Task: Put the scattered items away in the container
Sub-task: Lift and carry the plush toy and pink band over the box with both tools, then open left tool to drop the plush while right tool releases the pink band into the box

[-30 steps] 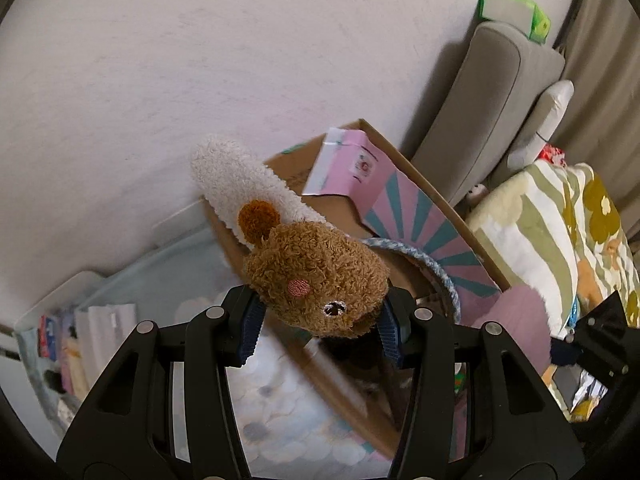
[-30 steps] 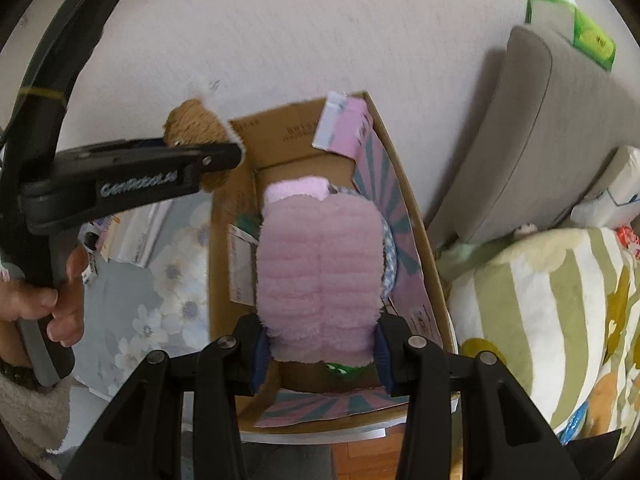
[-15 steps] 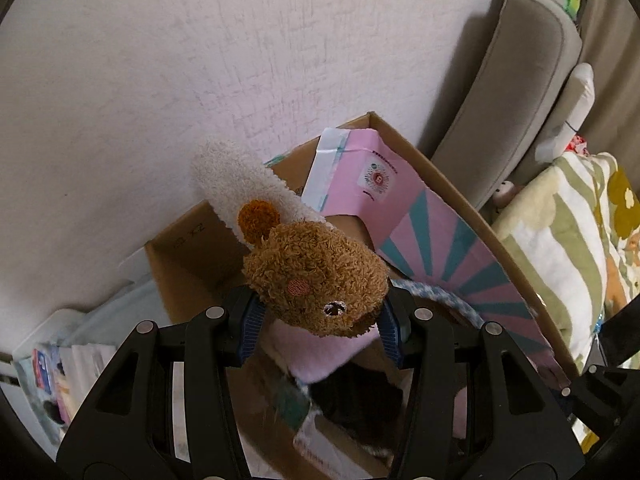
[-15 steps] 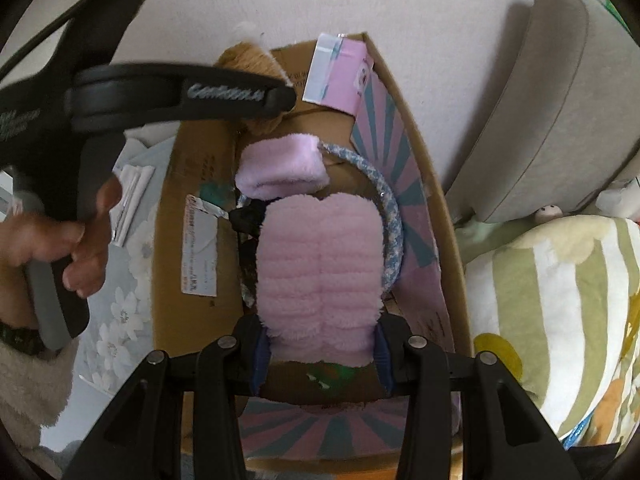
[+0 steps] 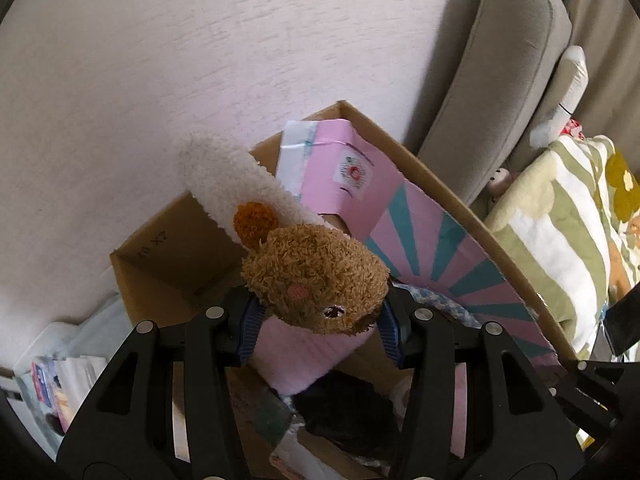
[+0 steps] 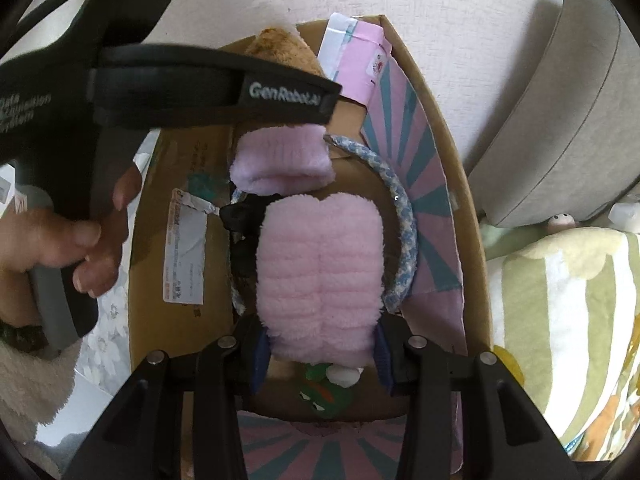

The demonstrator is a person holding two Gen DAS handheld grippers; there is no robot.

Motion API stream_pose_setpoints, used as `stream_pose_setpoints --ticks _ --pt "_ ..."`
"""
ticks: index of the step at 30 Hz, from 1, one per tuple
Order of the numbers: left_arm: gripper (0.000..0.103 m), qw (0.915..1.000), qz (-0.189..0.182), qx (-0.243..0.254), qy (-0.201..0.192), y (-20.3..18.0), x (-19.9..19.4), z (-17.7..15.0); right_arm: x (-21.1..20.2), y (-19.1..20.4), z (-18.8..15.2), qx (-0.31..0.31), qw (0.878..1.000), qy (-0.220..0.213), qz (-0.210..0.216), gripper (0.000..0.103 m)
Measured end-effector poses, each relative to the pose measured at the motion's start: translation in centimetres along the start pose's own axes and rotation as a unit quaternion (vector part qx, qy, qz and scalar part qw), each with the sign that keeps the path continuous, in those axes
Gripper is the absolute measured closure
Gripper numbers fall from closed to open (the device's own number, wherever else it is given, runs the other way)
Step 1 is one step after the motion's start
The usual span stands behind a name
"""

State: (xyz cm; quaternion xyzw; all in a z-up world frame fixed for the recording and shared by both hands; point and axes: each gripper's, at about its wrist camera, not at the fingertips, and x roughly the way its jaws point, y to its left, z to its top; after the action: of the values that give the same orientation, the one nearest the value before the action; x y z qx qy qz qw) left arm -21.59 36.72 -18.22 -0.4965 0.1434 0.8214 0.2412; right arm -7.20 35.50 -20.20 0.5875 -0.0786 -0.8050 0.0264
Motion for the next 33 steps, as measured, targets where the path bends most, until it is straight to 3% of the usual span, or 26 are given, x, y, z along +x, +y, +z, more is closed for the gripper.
stream_pose_setpoints --ticks 8,11,14,16,18,33 --pt "0.057 0.9999 -0.009 0.011 0.002 -0.4 -0.3 0.1 -0.6 -0.1 0.1 0.006 1.0 -0.007 0.005 0.064" --pt "0.053 0.9998 -0.01 0.015 0.006 -0.5 -0.1 0.2 -0.7 0.0 0.3 0.008 1.0 -0.009 0.003 0.064" --pt "0.037 0.9998 -0.008 0.016 0.01 -0.9 -0.3 0.1 -0.9 -0.2 0.3 0.016 1.0 -0.015 0.008 0.063" --pt "0.016 0.9998 -0.005 0.015 0.012 -0.8 -0.4 0.0 -1.1 -0.2 0.3 0.021 1.0 -0.017 0.016 0.06" --pt "0.009 0.9998 -0.007 0.016 0.005 -0.6 -1.2 0.0 -1.5 0.2 0.2 0.016 0.999 -0.022 0.017 0.057" --pt "0.009 0.9993 -0.013 -0.007 -0.034 0.5 -6.5 -0.4 -4.6 2.1 -0.8 0.011 0.997 -0.071 -0.007 0.055"
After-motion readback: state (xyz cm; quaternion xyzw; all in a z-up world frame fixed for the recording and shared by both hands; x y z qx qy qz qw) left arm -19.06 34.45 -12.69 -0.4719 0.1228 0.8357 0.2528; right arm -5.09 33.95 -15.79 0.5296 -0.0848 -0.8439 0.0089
